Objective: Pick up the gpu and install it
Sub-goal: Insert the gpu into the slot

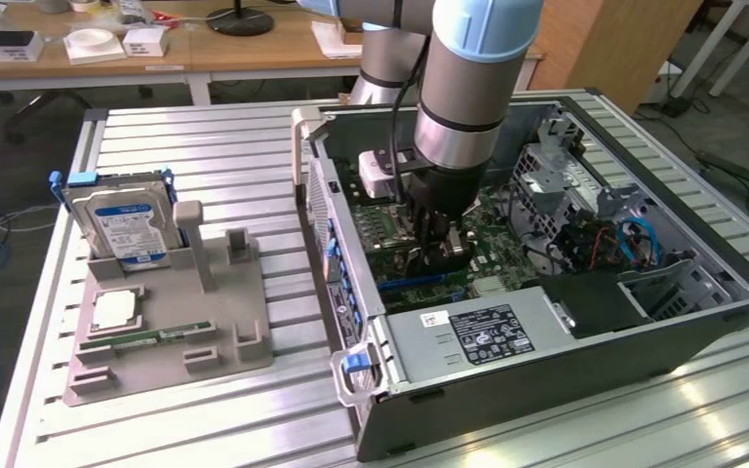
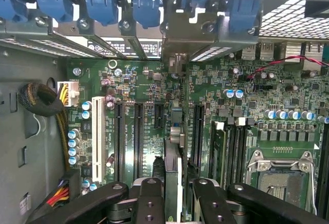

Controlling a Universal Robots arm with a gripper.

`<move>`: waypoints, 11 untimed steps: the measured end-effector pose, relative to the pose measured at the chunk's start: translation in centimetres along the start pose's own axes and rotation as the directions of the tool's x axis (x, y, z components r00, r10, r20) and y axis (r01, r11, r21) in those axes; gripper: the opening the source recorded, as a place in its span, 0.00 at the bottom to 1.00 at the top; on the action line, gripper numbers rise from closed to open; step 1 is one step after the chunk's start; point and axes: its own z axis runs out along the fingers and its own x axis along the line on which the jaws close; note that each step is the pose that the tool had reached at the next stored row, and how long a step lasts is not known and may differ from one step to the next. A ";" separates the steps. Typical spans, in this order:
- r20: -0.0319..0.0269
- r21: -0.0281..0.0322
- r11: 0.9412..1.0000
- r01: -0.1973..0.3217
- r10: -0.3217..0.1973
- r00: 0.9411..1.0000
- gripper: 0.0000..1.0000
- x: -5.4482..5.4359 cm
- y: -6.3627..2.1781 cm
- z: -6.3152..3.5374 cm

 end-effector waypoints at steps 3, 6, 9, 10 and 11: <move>0.000 0.000 1.000 -0.004 0.004 1.000 0.26 0.0 -0.01 0.01; 0.000 0.000 1.000 -0.005 0.005 1.000 0.26 0.0 0.00 0.01; 0.000 0.000 1.000 -0.005 0.005 1.000 0.26 0.0 0.00 0.06; 0.000 0.000 1.000 -0.005 0.005 1.000 0.26 0.0 0.00 0.12; 0.000 0.000 1.000 -0.005 0.005 1.000 0.26 0.0 0.00 0.14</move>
